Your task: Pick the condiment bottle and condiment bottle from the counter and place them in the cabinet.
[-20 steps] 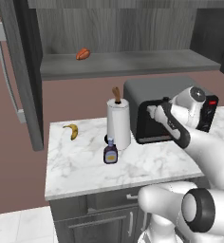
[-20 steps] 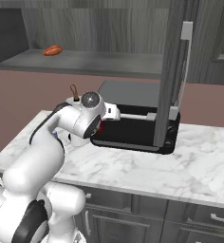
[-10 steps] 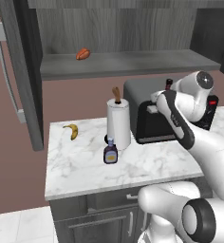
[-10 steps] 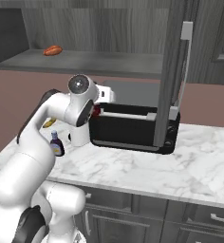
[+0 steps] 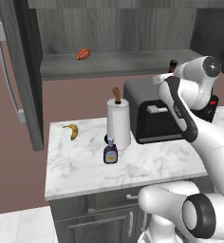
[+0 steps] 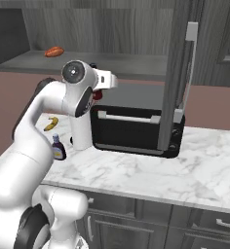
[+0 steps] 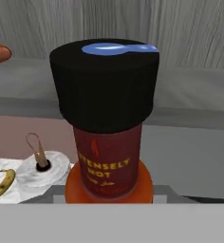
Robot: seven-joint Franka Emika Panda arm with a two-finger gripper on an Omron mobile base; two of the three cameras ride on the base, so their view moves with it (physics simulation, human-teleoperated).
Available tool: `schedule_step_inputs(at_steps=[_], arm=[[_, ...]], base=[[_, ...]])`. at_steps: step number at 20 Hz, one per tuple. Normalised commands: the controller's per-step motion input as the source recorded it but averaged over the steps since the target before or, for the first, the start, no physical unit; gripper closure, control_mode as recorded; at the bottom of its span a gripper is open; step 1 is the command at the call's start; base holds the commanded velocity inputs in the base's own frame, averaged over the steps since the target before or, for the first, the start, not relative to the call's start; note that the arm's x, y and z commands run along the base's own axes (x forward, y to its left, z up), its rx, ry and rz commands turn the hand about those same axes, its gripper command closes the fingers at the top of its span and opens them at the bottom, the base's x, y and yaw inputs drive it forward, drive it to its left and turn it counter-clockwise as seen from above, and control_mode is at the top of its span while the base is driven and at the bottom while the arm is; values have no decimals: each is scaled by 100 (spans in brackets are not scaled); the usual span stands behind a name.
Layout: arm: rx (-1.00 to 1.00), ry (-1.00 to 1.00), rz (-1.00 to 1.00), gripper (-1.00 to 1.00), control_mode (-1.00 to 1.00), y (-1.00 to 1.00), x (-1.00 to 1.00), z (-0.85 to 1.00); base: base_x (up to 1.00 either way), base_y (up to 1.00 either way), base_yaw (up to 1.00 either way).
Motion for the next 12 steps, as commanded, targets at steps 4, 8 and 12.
schedule_step_inputs(at_steps=[4,8,12], arm=[[0,-12,-1,100,-100,0,0,64],[0,-12,0,100,-100,0,0,53],[0,-10,0,100,-100,0,5,36]], base=[[0,0,0],[0,0,0],[0,0,0]])
